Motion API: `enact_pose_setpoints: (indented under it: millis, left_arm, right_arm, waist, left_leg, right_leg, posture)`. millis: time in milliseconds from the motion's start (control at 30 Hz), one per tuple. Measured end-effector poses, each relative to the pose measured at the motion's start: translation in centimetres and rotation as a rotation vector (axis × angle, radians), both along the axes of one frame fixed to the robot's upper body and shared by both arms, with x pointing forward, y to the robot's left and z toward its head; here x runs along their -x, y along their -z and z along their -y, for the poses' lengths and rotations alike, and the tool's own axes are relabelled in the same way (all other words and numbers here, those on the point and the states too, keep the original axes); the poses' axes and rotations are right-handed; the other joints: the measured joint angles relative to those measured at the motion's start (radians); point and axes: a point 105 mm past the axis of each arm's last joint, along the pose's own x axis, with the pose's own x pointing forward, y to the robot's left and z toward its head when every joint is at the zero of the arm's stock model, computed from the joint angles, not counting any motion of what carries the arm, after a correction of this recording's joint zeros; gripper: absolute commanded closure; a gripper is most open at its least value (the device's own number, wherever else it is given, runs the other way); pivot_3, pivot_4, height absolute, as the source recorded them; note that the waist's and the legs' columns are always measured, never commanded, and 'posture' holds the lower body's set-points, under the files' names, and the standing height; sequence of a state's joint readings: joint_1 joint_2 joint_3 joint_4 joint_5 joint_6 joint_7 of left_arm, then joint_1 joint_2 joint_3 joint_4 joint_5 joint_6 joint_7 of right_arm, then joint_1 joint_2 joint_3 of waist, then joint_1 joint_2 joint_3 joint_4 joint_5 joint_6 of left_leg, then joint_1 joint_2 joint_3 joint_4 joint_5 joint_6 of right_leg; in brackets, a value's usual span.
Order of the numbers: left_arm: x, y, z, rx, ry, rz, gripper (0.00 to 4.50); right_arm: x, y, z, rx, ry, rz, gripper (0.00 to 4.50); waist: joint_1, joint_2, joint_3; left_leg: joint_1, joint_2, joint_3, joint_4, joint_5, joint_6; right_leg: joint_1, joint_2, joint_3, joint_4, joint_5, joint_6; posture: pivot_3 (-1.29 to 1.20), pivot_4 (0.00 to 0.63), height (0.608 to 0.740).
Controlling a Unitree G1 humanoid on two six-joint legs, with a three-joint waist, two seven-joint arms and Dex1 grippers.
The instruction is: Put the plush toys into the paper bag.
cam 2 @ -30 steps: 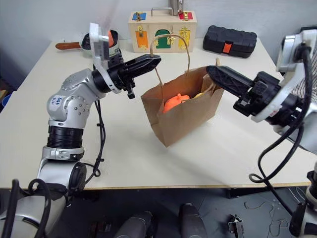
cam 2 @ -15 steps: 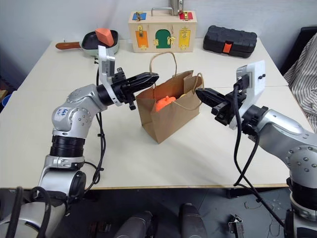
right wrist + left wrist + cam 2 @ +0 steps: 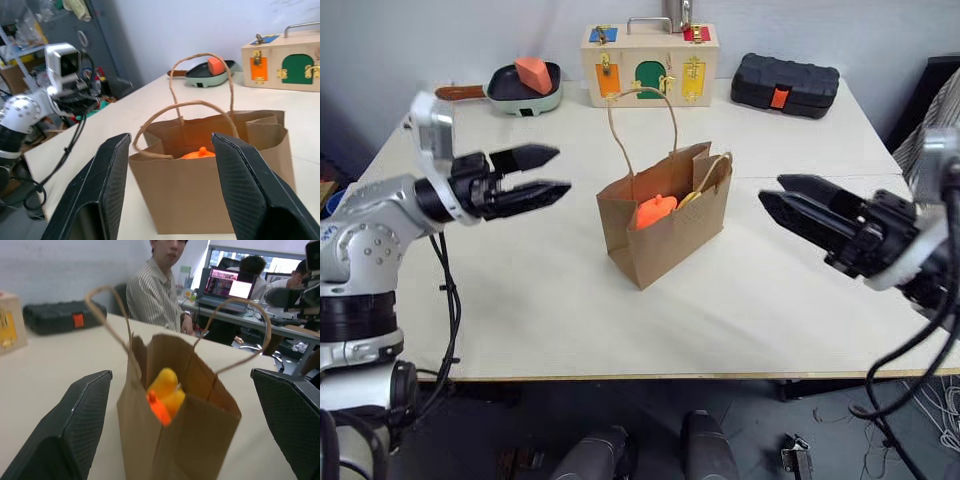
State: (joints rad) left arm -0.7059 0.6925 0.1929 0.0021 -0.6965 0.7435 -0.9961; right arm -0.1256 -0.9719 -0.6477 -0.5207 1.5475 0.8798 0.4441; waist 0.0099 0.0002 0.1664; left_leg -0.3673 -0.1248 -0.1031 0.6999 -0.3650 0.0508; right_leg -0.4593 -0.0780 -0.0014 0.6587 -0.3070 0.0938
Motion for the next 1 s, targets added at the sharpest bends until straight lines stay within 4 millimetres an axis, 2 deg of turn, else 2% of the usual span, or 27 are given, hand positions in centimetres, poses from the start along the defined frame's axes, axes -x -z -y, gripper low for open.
enact_pose_setpoints:
  millis: [100, 200, 233, 400, 533, 833, 1000]
  left_arm:
    - [0.0, 2.2, -0.1, -0.045, -0.013, -0.026, 0.00]
    - [-0.4, 3.2, 1.5, -0.054, 0.017, -0.008, 0.00]
    - [-0.6, 3.5, 1.8, -0.054, 0.029, -0.011, 0.00]
    - [-1.5, 4.1, 3.6, -0.057, 0.081, -0.002, 0.00]
    - [-2.1, 4.5, 4.1, -0.066, 0.094, 0.002, 0.00]
    - [-2.0, 5.1, 6.1, -0.064, 0.126, 0.030, 0.00]
    - [-1.8, 6.4, 6.6, -0.046, 0.117, 0.004, 0.00]
  right_arm:
    - [-0.3, 4.1, -0.7, 0.172, 0.012, -0.076, 3.17]
    - [-2.2, 6.9, -3.0, 0.245, 0.014, -0.061, 4.24]
    - [-3.0, 7.7, -4.1, 0.273, 0.013, -0.043, 4.48]
    - [-6.6, 9.8, -8.0, 0.371, 0.027, 0.060, 4.48]
    - [-8.4, 9.8, -10.2, 0.376, 0.035, 0.109, 4.48]
    - [-9.8, 9.7, -12.0, 0.363, 0.063, 0.134, 4.48]
    - [-10.1, 10.1, -12.3, 0.379, 0.079, 0.134, 4.48]
  waist:
    - [0.013, -0.001, 0.000]
    - [0.014, -0.002, -0.001]
    - [0.013, -0.002, -0.001]
    - [0.008, -0.002, -0.001]
    - [0.001, -0.002, -0.001]
    - [-0.014, -0.002, -0.001]
    - [-0.019, -0.002, -0.001]
  left_leg:
    - [-0.001, 0.000, 0.001, 0.002, 0.000, 0.000]
    - [-0.001, -0.001, 0.002, 0.003, 0.000, 0.000]
    - [0.000, 0.000, 0.002, 0.003, 0.000, 0.000]
    - [-0.001, -0.001, 0.002, 0.001, 0.000, 0.000]
    - [-0.002, 0.000, 0.000, 0.001, 0.000, 0.000]
    - [-0.002, 0.000, 0.000, 0.001, 0.000, 0.000]
    - [-0.002, 0.000, 0.000, 0.001, 0.000, 0.000]
  right_leg:
    - [-0.001, 0.000, 0.001, 0.000, 0.000, 0.000]
    - [-0.001, 0.000, 0.001, 0.000, 0.002, 0.000]
    - [-0.001, 0.000, 0.001, 0.001, 0.002, 0.000]
    - [-0.003, 0.000, 0.001, 0.001, 0.002, 0.000]
    - [-0.003, 0.000, -0.002, 0.002, 0.002, 0.000]
    - [-0.003, 0.000, -0.004, 0.003, 0.002, 0.000]
    - [-0.003, 0.000, -0.004, 0.003, 0.002, 0.000]
  posture:
    - [0.00, 0.150, 0.740]
    - [0.00, 0.150, 0.740]
    - [0.00, 0.150, 0.740]
    - [0.00, 0.150, 0.740]
    - [0.00, 0.150, 0.740]
    - [0.00, 0.150, 0.740]
    - [0.00, 0.150, 0.740]
